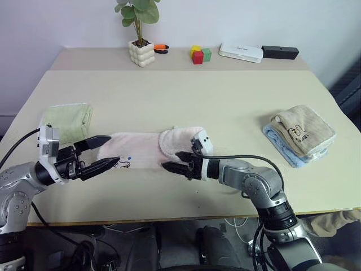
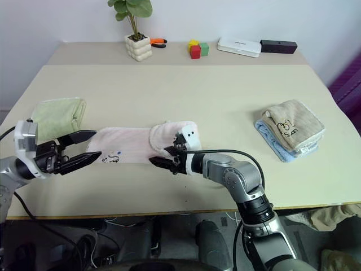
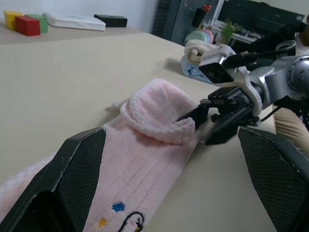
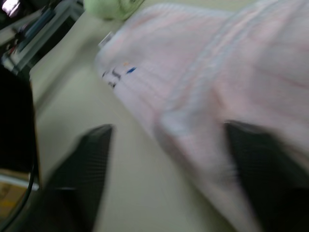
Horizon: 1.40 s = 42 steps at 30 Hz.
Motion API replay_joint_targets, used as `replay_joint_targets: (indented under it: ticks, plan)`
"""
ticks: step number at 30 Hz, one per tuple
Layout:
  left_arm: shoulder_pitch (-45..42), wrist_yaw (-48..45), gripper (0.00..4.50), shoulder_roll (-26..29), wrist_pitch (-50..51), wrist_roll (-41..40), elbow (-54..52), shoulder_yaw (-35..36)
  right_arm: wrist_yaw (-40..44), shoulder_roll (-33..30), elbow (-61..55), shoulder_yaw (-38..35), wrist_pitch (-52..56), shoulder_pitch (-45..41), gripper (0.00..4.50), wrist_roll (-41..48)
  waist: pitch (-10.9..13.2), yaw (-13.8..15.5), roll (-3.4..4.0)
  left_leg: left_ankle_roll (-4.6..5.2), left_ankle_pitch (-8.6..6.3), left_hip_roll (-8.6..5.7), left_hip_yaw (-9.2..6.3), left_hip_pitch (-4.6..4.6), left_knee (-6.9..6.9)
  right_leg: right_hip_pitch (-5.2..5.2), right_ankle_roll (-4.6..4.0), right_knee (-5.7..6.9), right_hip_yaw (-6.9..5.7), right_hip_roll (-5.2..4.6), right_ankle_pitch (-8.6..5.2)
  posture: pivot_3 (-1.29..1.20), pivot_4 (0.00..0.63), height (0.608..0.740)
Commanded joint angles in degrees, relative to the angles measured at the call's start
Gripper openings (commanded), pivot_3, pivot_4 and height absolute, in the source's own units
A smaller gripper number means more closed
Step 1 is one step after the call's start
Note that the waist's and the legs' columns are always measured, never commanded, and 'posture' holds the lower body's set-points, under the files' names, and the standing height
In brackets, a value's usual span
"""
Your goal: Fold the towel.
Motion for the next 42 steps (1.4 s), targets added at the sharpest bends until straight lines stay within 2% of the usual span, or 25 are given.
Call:
replay_joint_targets:
  ticks: [1,6,8,10,14,18,25,29,33,40,42]
  plan:
    - [-0.92,-0.27,4.50,0.24,-0.26,-0.40,0.10,0.14,5.91,-3.49,-4.89,-3.47,0.14,-3.00,4.45,3.22,0.01,0.00,0.01,0.00,0.00,0.00,0.00,0.00,0.00,0.00,0.00,0.00,0.00,0.00,0.00,0.00,0.150,0.735]
    - [-2.11,-0.08,4.50,-0.08,-0.56,-0.07,0.83,-0.59,10.42,-7.16,-6.19,-8.33,2.63,-4.89,4.45,8.68,0.00,0.00,0.00,0.00,0.00,0.01,-0.01,0.00,-0.01,0.00,0.01,-0.01,-0.01,0.01,0.00,0.00,0.150,0.735]
    - [-2.68,0.11,4.50,-0.37,-0.78,0.18,1.04,-1.12,9.76,-6.57,-5.12,-9.89,0.82,-5.91,4.45,7.98,0.00,0.03,0.00,0.00,0.00,0.00,-0.01,0.00,-0.01,0.00,0.01,-0.01,-0.01,0.01,0.00,0.00,0.150,0.735]
    - [-3.12,0.19,4.50,-0.62,-0.86,0.21,1.24,-1.51,8.24,-5.32,-2.93,-10.47,-1.74,-6.86,4.45,5.63,0.00,-0.04,0.01,0.00,0.00,0.00,0.00,0.00,-0.01,0.00,0.01,-0.01,0.00,0.01,0.00,0.00,0.150,0.735]
    - [-4.02,0.29,4.50,-0.90,-1.20,0.60,1.78,-2.22,4.93,-3.06,2.91,-8.30,-12.93,-8.07,4.45,-4.65,0.00,-0.12,0.00,0.00,0.00,0.00,0.00,0.00,-0.02,-0.03,0.05,-0.01,0.00,0.03,0.03,0.00,0.150,0.735]
    - [-4.54,0.32,4.50,-1.09,-1.28,0.80,1.95,-2.40,4.51,-1.58,7.88,-5.66,-21.03,-8.00,4.45,-12.17,0.01,-0.03,0.01,0.00,0.00,-0.01,0.01,-0.01,-0.01,-0.03,0.12,-0.01,0.00,0.03,0.07,0.00,0.150,0.735]
    - [-3.25,2.75,4.50,-2.00,0.21,-0.16,0.27,-1.16,3.04,1.96,9.65,-5.74,-27.17,-7.60,4.45,-16.29,0.03,-0.15,0.04,0.00,0.00,0.01,0.03,-0.01,-0.02,-0.04,0.15,0.00,0.02,0.03,0.08,0.00,0.150,0.735]
    - [-2.51,5.54,4.50,-2.36,3.70,-4.05,-2.72,0.80,5.81,0.28,10.80,-2.40,-31.51,-6.08,4.45,-21.04,0.02,-0.04,0.03,0.00,0.00,0.00,0.02,-0.01,-0.02,-0.04,0.15,0.00,0.01,0.01,0.08,0.00,0.150,0.735]
    - [-0.09,5.80,4.50,-1.97,3.42,-3.11,-3.83,0.79,9.82,0.15,12.70,0.02,-37.75,-4.55,4.45,-23.64,0.04,-0.22,0.06,0.00,0.00,0.00,0.03,0.00,-0.02,-0.03,0.14,0.00,0.01,0.01,0.08,0.00,0.150,0.735]
    - [1.51,7.24,4.50,-3.05,2.90,-3.03,-5.69,0.24,7.80,0.18,23.36,4.14,-46.45,-5.76,4.45,-34.39,0.04,-0.15,0.06,-0.01,0.01,-0.01,0.04,0.01,-0.02,-0.03,0.05,0.00,0.02,0.01,0.03,0.00,0.150,0.735]
    - [1.80,7.46,4.50,-3.11,2.83,-3.17,-5.86,0.39,6.38,0.93,25.49,3.59,-46.17,-6.82,4.45,-35.47,0.04,-0.24,0.06,-0.01,0.01,-0.01,0.04,0.01,-0.02,-0.03,0.03,0.00,0.02,0.01,0.02,0.00,0.150,0.735]
